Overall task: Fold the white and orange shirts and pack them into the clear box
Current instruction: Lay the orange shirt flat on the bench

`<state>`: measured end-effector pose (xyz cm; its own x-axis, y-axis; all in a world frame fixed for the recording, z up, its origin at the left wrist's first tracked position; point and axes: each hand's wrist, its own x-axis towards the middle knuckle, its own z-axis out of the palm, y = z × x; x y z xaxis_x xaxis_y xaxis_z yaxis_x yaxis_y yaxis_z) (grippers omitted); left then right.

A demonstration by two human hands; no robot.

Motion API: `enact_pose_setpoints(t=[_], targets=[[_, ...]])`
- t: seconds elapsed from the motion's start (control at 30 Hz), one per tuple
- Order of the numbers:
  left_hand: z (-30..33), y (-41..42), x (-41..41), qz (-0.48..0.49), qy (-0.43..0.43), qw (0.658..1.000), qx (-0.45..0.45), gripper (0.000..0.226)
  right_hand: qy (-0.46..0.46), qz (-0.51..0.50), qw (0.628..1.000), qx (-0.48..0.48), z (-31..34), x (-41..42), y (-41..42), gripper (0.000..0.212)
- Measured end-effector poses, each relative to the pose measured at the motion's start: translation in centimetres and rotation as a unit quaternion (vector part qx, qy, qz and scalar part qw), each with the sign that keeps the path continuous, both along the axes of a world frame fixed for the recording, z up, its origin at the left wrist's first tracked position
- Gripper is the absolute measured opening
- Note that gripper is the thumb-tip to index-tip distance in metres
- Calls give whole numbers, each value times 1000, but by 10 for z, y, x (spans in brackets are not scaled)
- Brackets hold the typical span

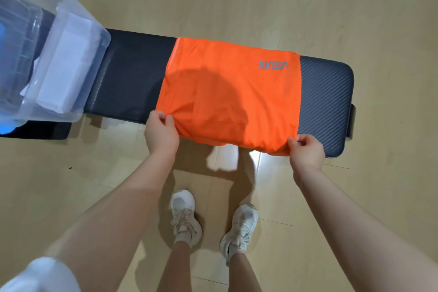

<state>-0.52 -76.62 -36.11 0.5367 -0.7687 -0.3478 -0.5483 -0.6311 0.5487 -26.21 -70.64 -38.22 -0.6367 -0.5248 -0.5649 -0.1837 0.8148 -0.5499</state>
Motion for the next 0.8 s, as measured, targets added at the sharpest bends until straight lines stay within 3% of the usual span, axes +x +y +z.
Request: enact_pose_setpoints(t=[0.07, 0.13, 0.23, 0.3, 0.4, 0.63, 0.7, 0.8], targets=[[15, 2, 21, 29, 96, 992, -71, 5, -11, -3, 1000, -8, 4, 0, 3, 14], [26, -7, 54, 71, 179, 974, -120, 17, -16, -4, 1000, -10, 7, 2, 4, 20], [25, -26, 93, 101, 210, 963, -139, 26, -5, 16, 1000, -24, 9, 11, 6, 26], [18, -37, 96, 86, 156, 982, -68, 16, 10, 40, 998, -38, 9, 18, 7, 29], [4, -42, 86, 47, 22, 998, 33, 28, 7, 47, 998, -46, 10, 29, 5, 28], [0, -45, 85, 39, -28, 998, 39, 35, -107, -18, 988, -107, 12, 46, 0, 22], [1, -46, 89, 30, -41, 997, 55, 37, -176, -56, 976, -111, 12, 47, -1, 20], [2, -43, 84, -46, -152, 985, 65, 58, -232, -110, 962, -91, 15, 45, -5, 37]])
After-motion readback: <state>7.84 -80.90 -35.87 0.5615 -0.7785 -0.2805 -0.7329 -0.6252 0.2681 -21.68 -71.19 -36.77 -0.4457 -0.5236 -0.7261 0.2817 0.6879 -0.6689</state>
